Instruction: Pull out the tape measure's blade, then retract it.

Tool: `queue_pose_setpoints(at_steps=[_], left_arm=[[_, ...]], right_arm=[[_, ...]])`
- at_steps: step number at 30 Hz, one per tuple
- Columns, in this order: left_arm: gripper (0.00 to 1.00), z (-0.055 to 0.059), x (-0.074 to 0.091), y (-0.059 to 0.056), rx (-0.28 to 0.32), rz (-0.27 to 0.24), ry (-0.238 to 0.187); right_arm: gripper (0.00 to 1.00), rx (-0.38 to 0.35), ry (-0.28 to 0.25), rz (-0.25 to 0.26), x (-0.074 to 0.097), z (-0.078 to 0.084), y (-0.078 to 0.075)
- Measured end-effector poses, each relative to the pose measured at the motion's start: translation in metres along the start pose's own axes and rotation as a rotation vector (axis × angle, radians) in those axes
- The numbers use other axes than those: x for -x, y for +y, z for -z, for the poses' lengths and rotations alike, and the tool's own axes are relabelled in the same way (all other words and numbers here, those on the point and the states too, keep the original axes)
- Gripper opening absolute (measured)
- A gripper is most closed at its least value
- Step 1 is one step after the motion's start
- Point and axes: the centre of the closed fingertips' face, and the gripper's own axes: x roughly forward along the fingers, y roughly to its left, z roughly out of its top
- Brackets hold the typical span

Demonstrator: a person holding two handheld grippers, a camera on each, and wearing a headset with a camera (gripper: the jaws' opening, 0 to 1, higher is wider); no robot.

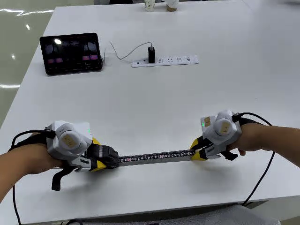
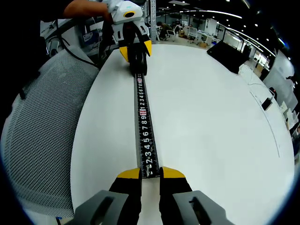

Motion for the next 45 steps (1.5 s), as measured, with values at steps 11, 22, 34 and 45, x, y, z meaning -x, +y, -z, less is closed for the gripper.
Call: queue_pose_setpoints(at_steps=[11, 22, 34, 45], left_arm=[[0.30, -0.0018, 0.0000, -0.0015, -0.002, 0.001, -0.001], [0.30, -0.0029, 0.0014, -0.0012, 0.001, -0.003, -0.004], [0.31, -0.0022, 0.0008, -0.0002, -0.029, 0.023, 0.027], [0.32, -0.0025, -0.0003, 0.0007, -0.044, -0.004, 0.045]], right_arm=[[0.11, -0.003, 0.009, 0.001, 0.0010, 0.0026, -0.0003], [0.11, 0.000, 0.022, 0.002, 0.0008, 0.0032, -0.0016], [0.12, -0.011, 0.069, 0.008, 0.0003, 0.0025, -0.0012], [0.13, -0.023, 0.086, 0.034, -0.0001, 0.0018, -0.0012]])
